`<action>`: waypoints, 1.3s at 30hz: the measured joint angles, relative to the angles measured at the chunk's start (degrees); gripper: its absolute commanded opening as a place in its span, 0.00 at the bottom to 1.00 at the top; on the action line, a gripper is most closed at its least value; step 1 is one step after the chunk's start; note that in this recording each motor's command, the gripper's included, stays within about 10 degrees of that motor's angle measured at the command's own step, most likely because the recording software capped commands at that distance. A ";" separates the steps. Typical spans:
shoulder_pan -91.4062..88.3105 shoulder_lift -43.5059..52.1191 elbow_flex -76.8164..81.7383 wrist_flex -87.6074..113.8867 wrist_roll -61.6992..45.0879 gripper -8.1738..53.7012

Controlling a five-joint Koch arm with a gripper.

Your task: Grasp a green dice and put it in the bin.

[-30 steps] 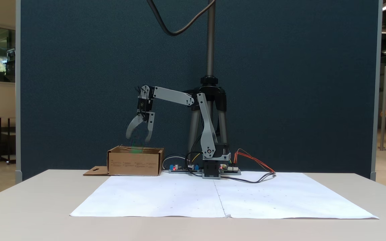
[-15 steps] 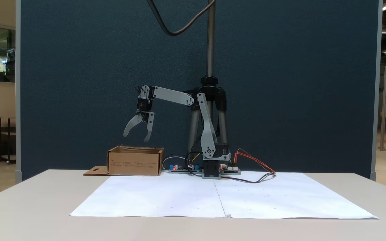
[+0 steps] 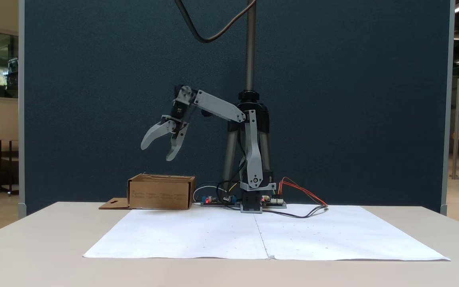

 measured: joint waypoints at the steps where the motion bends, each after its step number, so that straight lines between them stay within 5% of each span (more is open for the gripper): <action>1: -3.25 0.53 0.00 0.00 1.05 0.81; 22: -66.09 5.45 0.00 0.09 14.77 0.81; 31: -71.72 6.50 3.60 -0.09 15.47 0.84; 39: -70.93 19.78 30.41 -16.96 15.47 0.83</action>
